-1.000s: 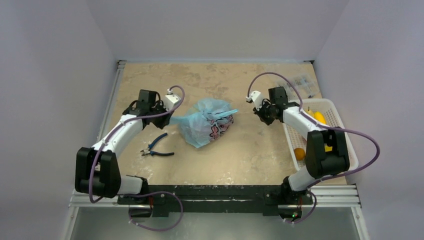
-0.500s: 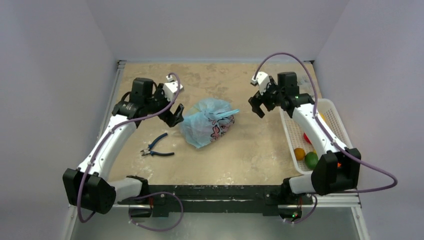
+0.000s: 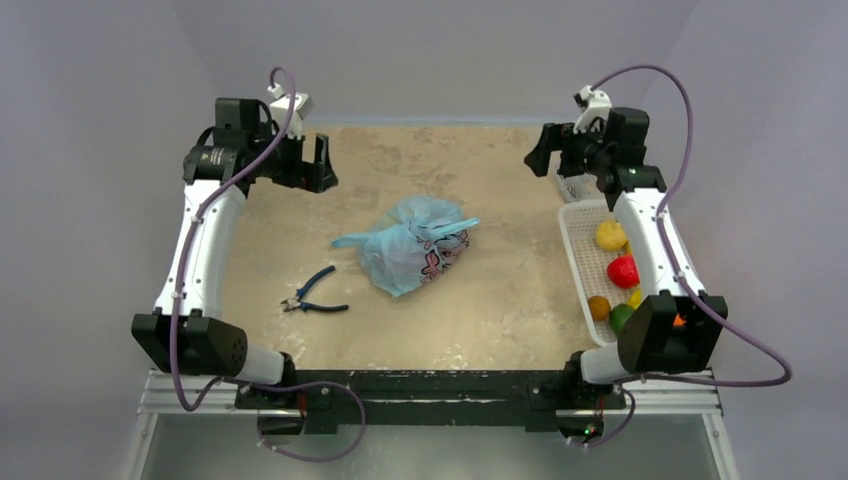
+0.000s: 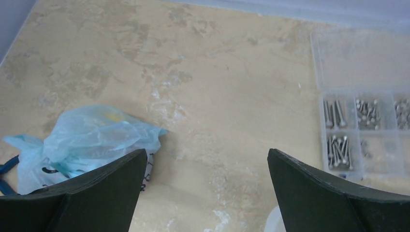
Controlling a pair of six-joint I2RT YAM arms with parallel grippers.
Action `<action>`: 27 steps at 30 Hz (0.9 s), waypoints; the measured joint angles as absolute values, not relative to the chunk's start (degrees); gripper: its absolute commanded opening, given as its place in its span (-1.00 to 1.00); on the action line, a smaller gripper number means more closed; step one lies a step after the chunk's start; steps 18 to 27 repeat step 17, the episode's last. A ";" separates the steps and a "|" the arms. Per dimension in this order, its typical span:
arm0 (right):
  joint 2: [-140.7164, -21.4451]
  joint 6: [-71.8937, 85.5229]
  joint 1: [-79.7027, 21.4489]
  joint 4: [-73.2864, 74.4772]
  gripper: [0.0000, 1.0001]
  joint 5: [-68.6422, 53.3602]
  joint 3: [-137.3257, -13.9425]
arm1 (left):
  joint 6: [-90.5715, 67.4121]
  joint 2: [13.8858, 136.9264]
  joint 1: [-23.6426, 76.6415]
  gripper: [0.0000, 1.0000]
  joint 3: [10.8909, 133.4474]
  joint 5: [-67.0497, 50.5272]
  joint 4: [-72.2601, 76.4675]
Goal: Place the fake fruits into the plastic bag and tie a complex knot
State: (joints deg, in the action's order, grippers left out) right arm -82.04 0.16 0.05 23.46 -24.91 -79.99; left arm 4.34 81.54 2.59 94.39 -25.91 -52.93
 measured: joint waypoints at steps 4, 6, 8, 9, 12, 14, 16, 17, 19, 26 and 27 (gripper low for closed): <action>-83.09 4.69 2.31 21.74 0.98 -24.58 -74.06 | 2.31 82.46 1.41 1.00 88.20 -21.98 -54.13; -83.31 5.80 2.24 21.74 0.98 -24.53 -70.91 | 1.48 82.48 1.04 1.00 84.16 -20.86 -54.26; -83.29 6.28 2.13 21.82 0.98 -24.49 -69.14 | 1.02 82.46 0.73 1.00 80.42 -19.51 -54.52; -83.29 6.44 2.02 21.82 0.97 -24.36 -68.60 | 0.97 82.46 0.62 1.00 79.11 -18.79 -54.76; -83.18 6.48 1.93 21.50 0.98 -23.70 -67.88 | 0.73 82.39 0.60 1.00 78.35 -17.85 -55.05; -83.15 6.48 1.93 21.12 0.98 -23.64 -67.83 | 0.47 82.04 0.58 1.00 78.35 -17.72 -54.59; -83.09 6.46 1.93 20.78 0.98 -23.68 -67.79 | 0.05 81.91 0.56 1.00 78.43 -17.54 -54.41; -83.05 6.46 1.93 20.69 0.98 -23.75 -67.79 | -0.10 81.91 0.54 1.00 78.46 -17.43 -54.37; -83.05 6.46 1.93 20.69 0.98 -23.75 -67.79 | -0.10 81.91 0.54 1.00 78.46 -17.43 -54.37; -83.05 6.46 1.93 20.69 0.98 -23.75 -67.79 | -0.10 81.91 0.54 1.00 78.46 -17.43 -54.37; -83.05 6.46 1.93 20.69 0.98 -23.75 -67.79 | -0.10 81.91 0.54 1.00 78.46 -17.43 -54.37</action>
